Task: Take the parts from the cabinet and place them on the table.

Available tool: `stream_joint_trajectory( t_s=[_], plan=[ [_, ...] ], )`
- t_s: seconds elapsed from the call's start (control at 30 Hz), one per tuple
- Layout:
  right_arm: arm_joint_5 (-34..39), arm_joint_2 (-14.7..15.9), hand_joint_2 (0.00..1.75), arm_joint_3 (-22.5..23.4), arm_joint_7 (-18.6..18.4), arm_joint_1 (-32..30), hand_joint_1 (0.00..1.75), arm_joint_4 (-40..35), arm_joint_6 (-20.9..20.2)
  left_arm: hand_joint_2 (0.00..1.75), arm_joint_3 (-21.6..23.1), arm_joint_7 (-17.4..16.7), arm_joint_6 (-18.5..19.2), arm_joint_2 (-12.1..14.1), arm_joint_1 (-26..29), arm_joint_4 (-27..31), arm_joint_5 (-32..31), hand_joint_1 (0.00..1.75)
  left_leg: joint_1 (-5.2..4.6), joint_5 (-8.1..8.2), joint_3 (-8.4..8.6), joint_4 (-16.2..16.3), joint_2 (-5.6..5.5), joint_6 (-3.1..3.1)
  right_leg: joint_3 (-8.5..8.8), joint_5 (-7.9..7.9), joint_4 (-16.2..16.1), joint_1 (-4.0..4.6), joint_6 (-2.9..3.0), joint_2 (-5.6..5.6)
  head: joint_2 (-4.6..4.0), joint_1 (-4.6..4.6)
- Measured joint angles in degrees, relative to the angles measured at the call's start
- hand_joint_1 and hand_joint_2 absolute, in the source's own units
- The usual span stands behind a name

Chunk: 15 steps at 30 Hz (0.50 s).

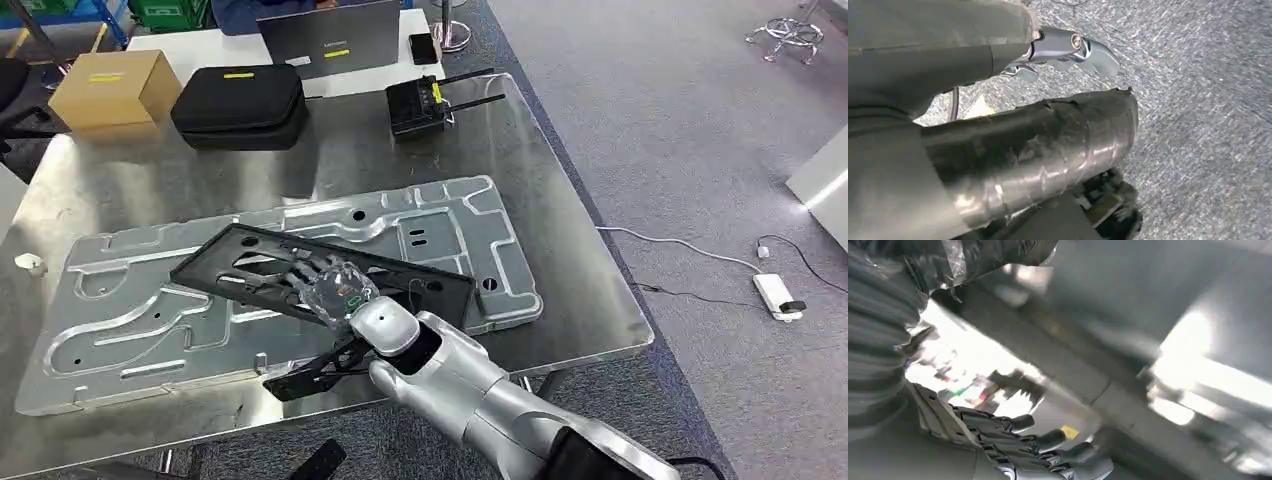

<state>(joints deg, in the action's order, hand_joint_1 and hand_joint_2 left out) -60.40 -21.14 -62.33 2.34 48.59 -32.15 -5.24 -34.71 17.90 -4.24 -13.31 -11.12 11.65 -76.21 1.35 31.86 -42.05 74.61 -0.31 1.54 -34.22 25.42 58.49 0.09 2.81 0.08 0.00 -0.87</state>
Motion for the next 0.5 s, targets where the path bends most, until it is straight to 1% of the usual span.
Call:
stream_joint_trajectory(
  t_s=[0.03,0.07,0.1,0.13,0.17,0.2,0.23,0.27,0.3,0.33,0.37,0.4,0.43,0.47,0.5],
  plan=[
    [1.3,0.0,1.75,-0.4,0.46,0.35,0.0,-0.02,-1.11,0.0,0.0,0.13,-0.07,0.13,0.0,0.0,0.11,0.0,0.01,-2.5,1.78,-3.84,0.02,-0.03,0.0,0.21,0.28,-0.03,-0.14,0.08,0.0,0.0],
    [2.42,0.0,1.75,-0.68,0.94,0.82,0.0,-0.07,-2.07,0.0,0.0,0.24,-0.17,0.19,-0.04,0.0,0.3,0.0,0.01,-5.15,4.33,-8.86,0.05,-0.1,0.04,0.47,0.64,-0.08,-0.33,0.12,0.0,0.0],
    [3.56,0.0,1.75,-0.9,1.51,1.37,0.0,-0.13,-3.01,0.0,0.0,0.31,-0.26,0.26,-0.04,0.0,0.59,0.0,0.02,-6.97,6.67,-14.01,0.15,-0.25,-0.06,0.85,1.15,-0.07,-0.6,0.11,0.0,0.0],
    [5.02,0.02,1.75,-1.16,2.3,2.01,0.0,-0.13,-4.23,0.0,0.0,0.33,-0.37,0.28,-0.09,0.0,0.65,0.0,-0.22,-5.68,7.46,-14.98,0.12,-0.45,-0.46,1.1,1.58,0.36,-0.96,0.12,0.0,-0.02],
    [6.58,0.02,1.75,-1.34,3.12,2.48,0.0,-0.13,-5.32,0.0,-0.02,0.46,-0.68,0.28,-0.08,0.0,0.74,0.0,-0.35,-6.03,7.13,-15.07,-0.1,-1.0,-0.71,1.07,1.77,0.33,-1.12,0.2,0.0,-0.06],
    [7.81,0.04,1.75,-1.44,3.65,2.77,0.0,-0.13,-5.56,0.0,-0.02,0.48,-0.92,0.33,0.13,0.0,0.83,0.0,-0.37,-6.07,7.02,-15.1,-0.08,-1.09,-0.71,0.95,1.71,0.32,-1.31,0.16,0.0,-0.07],
    [8.78,0.07,1.75,-1.58,4.07,3.12,0.0,-0.13,-5.47,0.0,-0.02,0.48,-1.01,0.39,0.27,0.0,1.07,0.0,-0.4,-6.09,6.99,-15.08,-0.1,-1.32,-0.67,0.88,1.53,0.27,-1.45,0.16,0.0,-0.09],
    [9.74,0.07,1.75,-1.64,4.51,3.48,0.0,-0.13,-5.38,0.0,-0.02,0.55,-1.05,0.44,0.33,0.0,1.14,0.0,-0.17,-6.31,7.05,-15.36,-0.1,-1.7,-0.68,0.92,1.58,0.41,-1.71,0.18,0.0,-0.04],
    [10.76,0.11,1.75,-1.69,5.03,3.74,0.0,-0.13,-5.26,0.0,-0.02,0.64,-1.05,0.44,0.36,0.0,1.2,0.0,0.13,-6.57,7.28,-15.69,0.05,-2.14,-0.92,1.52,2.13,0.15,-2.15,0.18,0.0,-0.04],
    [11.37,0.13,1.75,-1.71,5.34,4.02,0.0,-0.13,-5.21,0.0,-0.02,0.68,-1.12,0.44,0.31,0.0,1.29,0.0,0.13,-6.6,7.33,-15.8,0.05,-2.46,-1.71,3.03,4.2,0.13,-2.57,0.1,0.0,-0.15],
    [11.57,0.18,1.75,-1.75,5.4,4.17,0.0,-0.13,-5.19,0.0,-0.02,0.72,-1.14,0.44,0.26,0.0,1.31,0.0,0.13,-6.58,7.31,-15.8,0.08,-2.66,-3.32,4.96,7.61,-0.01,-2.84,0.1,0.0,-0.11],
    [11.79,0.22,1.75,-1.79,5.42,4.17,0.0,-0.09,-5.19,0.0,-0.04,0.72,-1.14,0.44,0.31,0.0,1.33,0.0,0.12,-6.55,7.3,-15.8,0.12,-2.73,-5.6,7.2,12.49,-0.22,-3.1,0.11,0.0,-0.11],
    [11.9,0.28,1.75,-1.84,5.49,4.14,0.0,0.0,-5.19,0.0,-0.04,0.72,-1.14,0.46,0.39,0.0,1.33,0.0,0.11,-6.52,7.3,-15.8,0.15,-2.77,-7.72,8.72,16.71,-0.38,-3.29,0.09,0.0,-0.11],
    [11.96,0.37,1.75,-1.9,5.55,4.11,0.0,0.04,-5.21,0.0,-0.04,0.72,-1.14,0.46,0.48,0.0,1.38,0.0,0.12,-6.52,7.3,-15.79,0.15,-2.77,-9.15,9.05,19.33,-0.51,-3.41,0.08,0.0,-0.11],
    [11.96,0.44,1.75,-1.95,5.58,4.11,0.0,0.04,-5.19,0.0,-0.04,0.72,-1.14,0.46,0.54,0.0,1.44,0.0,0.16,-6.5,7.35,-15.79,0.13,-2.74,-9.16,7.98,18.93,-0.64,-3.45,0.08,0.0,-0.13]
  ],
)
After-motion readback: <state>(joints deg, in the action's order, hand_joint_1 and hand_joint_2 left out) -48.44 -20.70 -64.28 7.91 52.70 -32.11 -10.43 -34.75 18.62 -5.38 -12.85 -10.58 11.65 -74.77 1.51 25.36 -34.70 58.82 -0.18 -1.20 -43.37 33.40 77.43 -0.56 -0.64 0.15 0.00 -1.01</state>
